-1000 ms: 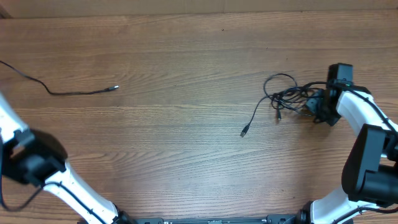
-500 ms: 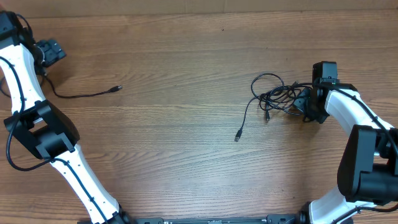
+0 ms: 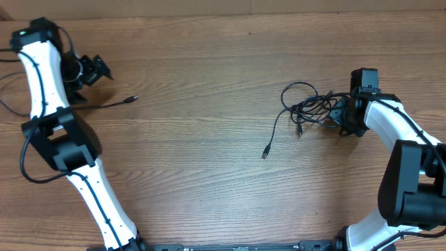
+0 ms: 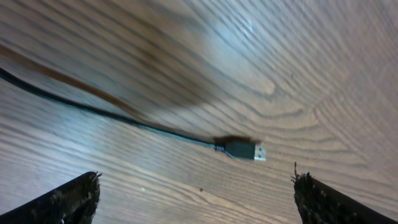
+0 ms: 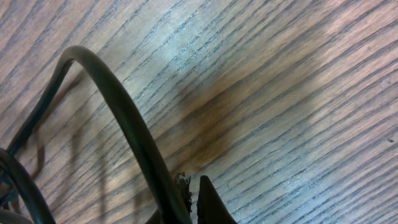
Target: Untangle cables
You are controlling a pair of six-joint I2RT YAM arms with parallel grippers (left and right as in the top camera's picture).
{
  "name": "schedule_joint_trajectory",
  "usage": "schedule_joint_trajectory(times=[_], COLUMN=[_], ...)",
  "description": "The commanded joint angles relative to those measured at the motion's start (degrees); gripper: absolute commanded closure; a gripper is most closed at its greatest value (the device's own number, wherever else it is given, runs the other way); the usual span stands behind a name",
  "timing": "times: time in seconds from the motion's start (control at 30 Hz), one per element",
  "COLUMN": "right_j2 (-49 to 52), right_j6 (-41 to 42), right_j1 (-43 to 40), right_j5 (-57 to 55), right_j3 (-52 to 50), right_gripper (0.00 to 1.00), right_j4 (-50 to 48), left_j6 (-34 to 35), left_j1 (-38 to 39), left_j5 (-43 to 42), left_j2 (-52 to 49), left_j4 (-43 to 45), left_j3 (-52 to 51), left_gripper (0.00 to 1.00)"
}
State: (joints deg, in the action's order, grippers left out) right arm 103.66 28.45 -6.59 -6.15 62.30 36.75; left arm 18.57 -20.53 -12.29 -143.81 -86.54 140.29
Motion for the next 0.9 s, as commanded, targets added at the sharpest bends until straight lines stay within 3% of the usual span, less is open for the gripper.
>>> schedule_joint_trajectory(times=[0.0,0.07,0.1,0.13,0.17,0.2,0.4,0.63,0.87], right_j2=[-1.1,-1.1,-1.1,-1.1,-1.1,-1.1,-1.1,-1.1,-1.1], right_j6=[0.0,0.0,0.0,0.0,0.0,0.0,0.0,0.0,0.0], right_j1=[0.4,0.4,0.4,0.4,0.4,0.4,0.4,0.4,0.4], right_j5=[0.3,0.3,0.3,0.3,0.2,0.2,0.2,0.2,0.3], right_j3=[-0.5,-0.5,-0.5,-0.5,-0.5,-0.5,-0.5,-0.5,-0.5], right_gripper=[0.96,0.96,0.96,0.96,0.96,0.96,0.96,0.96,0.96], right_j4=[-0.7,-0.6,-0.6,-0.6,-0.6,-0.6,-1.4,-2.4,-1.0], left_j6=[2.3,3.5,3.9,4.0,4.0,4.0,7.0,7.8,5.6], left_j1=[3.4,4.9,5.5,6.1,6.8,7.4,8.5,4.6,-4.5], left_j5=[4.1,4.9,5.5,6.0,6.5,7.0,16.3,18.4,20.7], left_j2=[1.0,1.0,1.0,1.0,1.0,1.0,1.0,1.0,1.0], left_j4=[-0.2,-0.2,-0.4,-0.4,-0.3,-0.2,2.0,9.5,27.6], left_j3=[-0.3,-1.6,-2.2,-3.0,-3.9,-4.7,-13.1,-22.3,-22.2], left_gripper=[0.07,0.31,0.48,0.77,0.92,0.96,0.96,0.96,0.96])
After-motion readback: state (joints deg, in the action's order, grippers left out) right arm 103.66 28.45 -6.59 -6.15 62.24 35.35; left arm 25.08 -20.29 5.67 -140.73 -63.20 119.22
